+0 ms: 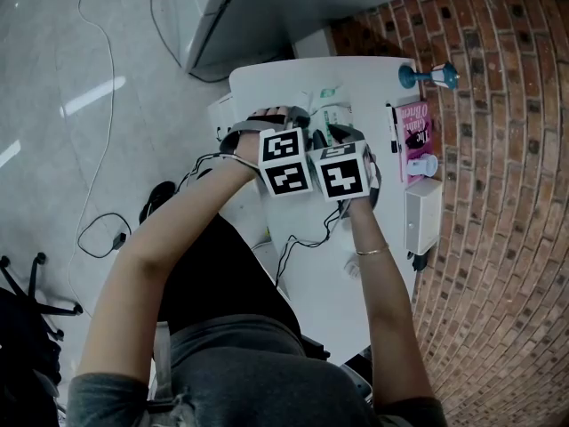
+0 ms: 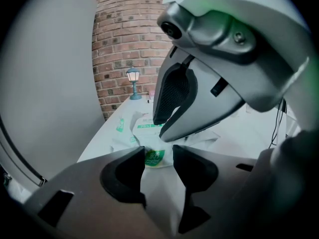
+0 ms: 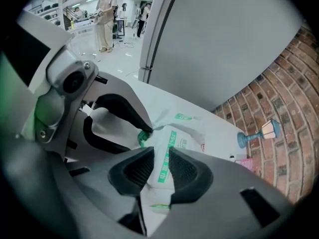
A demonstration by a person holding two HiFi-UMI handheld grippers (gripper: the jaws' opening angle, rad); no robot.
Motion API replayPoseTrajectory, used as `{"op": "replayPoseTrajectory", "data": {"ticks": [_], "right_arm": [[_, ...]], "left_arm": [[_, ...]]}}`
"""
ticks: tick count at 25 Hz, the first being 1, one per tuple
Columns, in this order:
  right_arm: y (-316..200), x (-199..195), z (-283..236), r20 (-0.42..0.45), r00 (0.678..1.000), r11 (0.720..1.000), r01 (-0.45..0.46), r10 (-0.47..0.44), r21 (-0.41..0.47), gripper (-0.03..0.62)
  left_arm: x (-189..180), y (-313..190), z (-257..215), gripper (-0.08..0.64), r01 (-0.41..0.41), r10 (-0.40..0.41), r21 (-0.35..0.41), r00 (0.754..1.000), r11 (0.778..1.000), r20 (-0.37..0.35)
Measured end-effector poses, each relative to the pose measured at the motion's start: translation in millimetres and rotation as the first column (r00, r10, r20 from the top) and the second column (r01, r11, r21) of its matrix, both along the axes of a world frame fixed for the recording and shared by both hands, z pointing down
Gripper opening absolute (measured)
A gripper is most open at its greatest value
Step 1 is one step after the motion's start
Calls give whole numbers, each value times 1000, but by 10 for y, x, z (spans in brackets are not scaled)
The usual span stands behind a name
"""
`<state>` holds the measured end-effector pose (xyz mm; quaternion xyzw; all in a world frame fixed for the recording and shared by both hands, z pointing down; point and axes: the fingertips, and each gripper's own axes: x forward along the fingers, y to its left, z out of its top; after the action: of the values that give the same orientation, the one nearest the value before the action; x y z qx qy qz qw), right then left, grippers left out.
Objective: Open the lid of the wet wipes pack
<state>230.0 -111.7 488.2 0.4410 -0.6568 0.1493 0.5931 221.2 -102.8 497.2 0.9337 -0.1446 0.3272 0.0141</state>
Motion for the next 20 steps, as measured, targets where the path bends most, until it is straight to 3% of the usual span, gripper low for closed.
{"op": "replayPoseTrajectory", "data": {"ticks": [20], "right_arm": [[-21,19,-72,96,993,997,-74,75,-9,49]], "left_arm": [[6,0,44,164,-23,24,-20,999,1000,43]]}}
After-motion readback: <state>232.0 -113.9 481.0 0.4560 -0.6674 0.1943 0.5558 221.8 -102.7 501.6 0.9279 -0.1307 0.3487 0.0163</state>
